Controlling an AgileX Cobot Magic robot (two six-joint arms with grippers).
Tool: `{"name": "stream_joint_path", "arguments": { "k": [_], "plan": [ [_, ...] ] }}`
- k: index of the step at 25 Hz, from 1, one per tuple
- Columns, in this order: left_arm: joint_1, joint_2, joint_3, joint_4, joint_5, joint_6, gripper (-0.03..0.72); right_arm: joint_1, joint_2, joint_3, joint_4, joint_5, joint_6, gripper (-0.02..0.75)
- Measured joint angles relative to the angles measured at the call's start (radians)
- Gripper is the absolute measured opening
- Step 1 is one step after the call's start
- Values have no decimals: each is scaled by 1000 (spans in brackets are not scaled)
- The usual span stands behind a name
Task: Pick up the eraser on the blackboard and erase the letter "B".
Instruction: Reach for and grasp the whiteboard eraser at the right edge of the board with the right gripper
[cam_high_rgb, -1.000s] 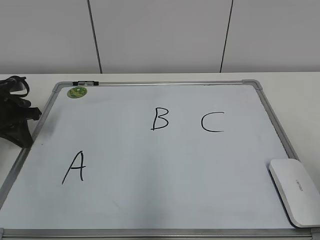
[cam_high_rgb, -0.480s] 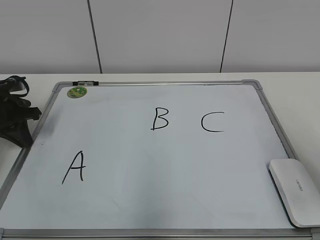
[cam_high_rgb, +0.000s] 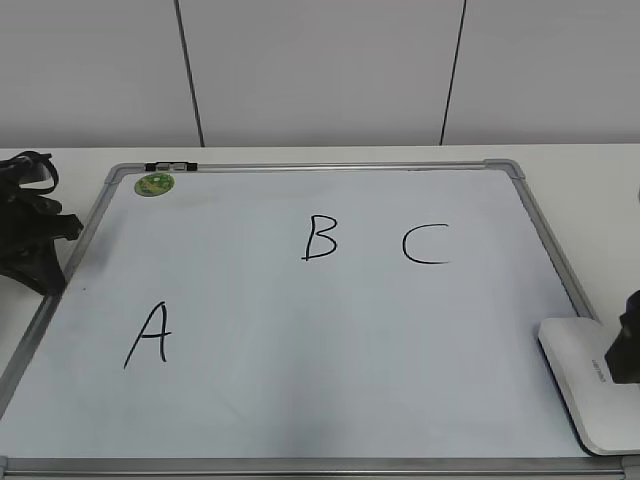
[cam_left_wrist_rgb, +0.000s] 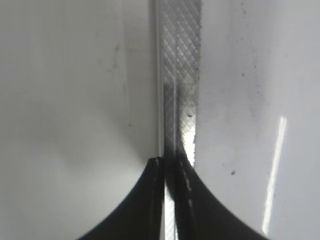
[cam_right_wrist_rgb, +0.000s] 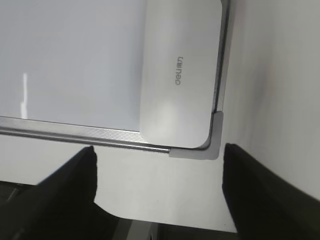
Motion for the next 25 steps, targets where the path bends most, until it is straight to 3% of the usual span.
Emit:
{"name": "stream_joint_path", "arguments": {
  "k": [7,25],
  "plan": [
    [0,0,0,0,0,0,11,0,122,-7,0,-64,13,664],
    [0,0,0,0,2,0,11,0,329,-12,-63,-205,111,669]
  ]
}}
